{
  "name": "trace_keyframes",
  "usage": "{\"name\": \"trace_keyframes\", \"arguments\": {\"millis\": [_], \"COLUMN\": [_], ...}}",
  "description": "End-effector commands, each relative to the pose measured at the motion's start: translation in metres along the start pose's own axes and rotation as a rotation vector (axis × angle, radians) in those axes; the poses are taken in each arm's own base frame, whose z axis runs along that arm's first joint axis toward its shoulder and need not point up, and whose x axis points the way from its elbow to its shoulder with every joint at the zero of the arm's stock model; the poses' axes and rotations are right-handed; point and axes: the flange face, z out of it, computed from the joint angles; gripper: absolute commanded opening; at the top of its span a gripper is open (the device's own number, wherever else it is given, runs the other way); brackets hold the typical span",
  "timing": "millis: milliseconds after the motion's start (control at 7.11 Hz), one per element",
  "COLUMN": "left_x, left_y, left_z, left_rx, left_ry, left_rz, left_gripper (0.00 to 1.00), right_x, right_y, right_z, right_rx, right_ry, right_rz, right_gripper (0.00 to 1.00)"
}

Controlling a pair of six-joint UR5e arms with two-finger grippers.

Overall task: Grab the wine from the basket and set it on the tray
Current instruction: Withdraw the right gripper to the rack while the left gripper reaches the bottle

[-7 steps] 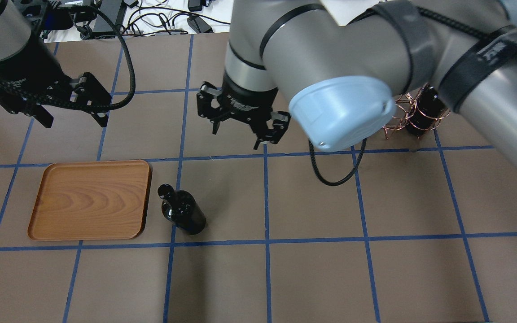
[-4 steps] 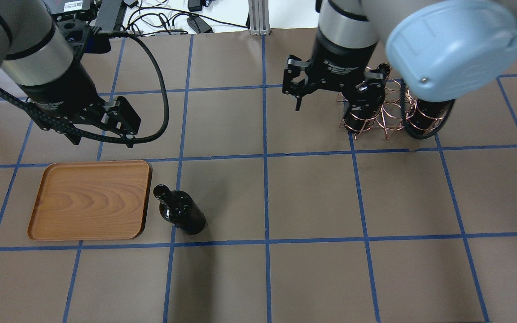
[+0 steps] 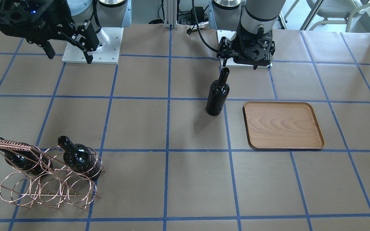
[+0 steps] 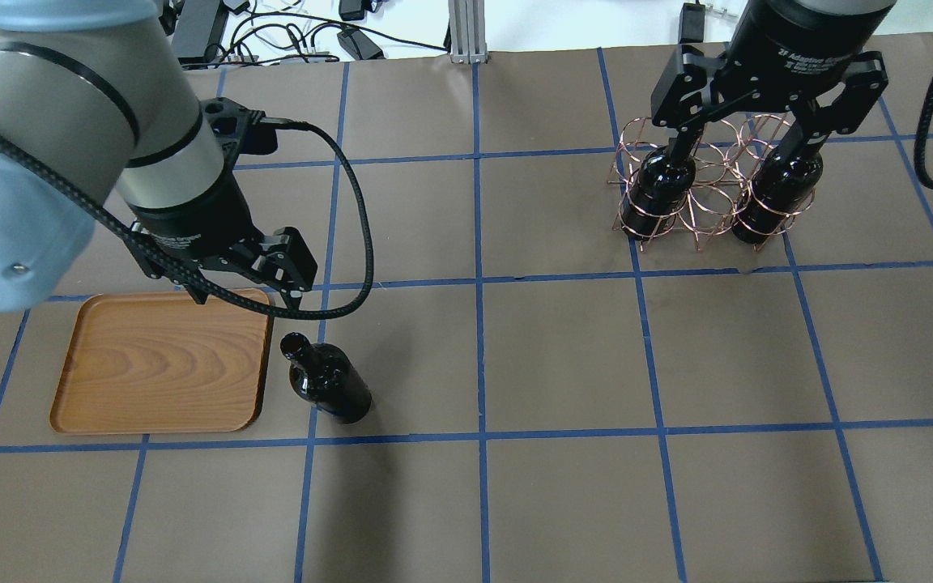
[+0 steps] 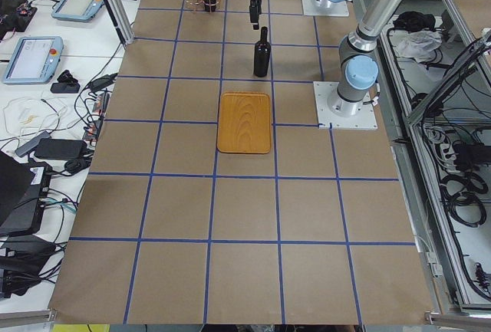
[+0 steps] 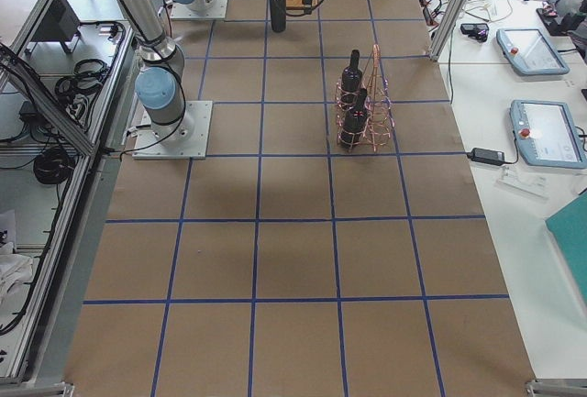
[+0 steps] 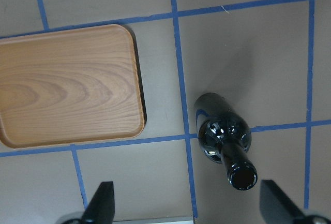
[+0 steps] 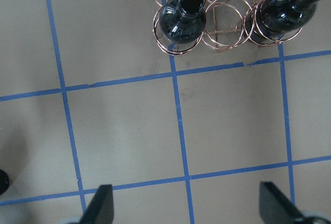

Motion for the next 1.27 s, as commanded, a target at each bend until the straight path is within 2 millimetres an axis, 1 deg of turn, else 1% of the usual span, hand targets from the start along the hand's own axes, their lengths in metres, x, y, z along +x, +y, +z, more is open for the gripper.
{"name": "trace_keyframes", "arguments": {"millis": [0,141,422,562,703,844,984,1125], "left_x": [0.015,0.015,0.016,0.016,0.017,0.019,0.019,0.02], "left_y": [0.002,0.004,0.001,-0.003,-0.009,-0.013,-0.014,-0.017], "left_z": [0.022,0.041,0.048,0.056,0.061,0.065,0.067,0.071], "left_rx": [-0.013,-0.053,-0.061,-0.079,-0.081,-0.086,-0.092,-0.098], "left_ry": [-0.005,-0.006,-0.006,-0.004,0.0,0.02,0.02,0.021], "left_rz": [0.013,0.024,0.023,0.025,0.022,0.021,0.021,0.018], "left_gripper": [1.0,1.0,1.0,0.95,0.94,0.87,0.79,0.79], "right_x": [0.005,0.006,0.007,0.006,0.004,0.001,-0.002,-0.004], "right_y": [0.002,0.007,0.008,0.009,0.009,0.006,-0.005,-0.008], "right_z": [-0.005,-0.008,-0.01,-0.009,-0.007,-0.007,-0.01,-0.002], "right_rx": [0.0,-0.001,-0.003,-0.008,-0.01,0.003,0.089,0.108], "right_ry": [0.011,0.012,0.01,0.009,-0.006,-0.012,-0.024,-0.024], "right_rz": [-0.005,-0.005,-0.002,-0.004,-0.002,0.004,0.004,-0.008], "right_gripper": [1.0,1.0,1.0,1.0,1.0,1.0,1.0,1.0]}}
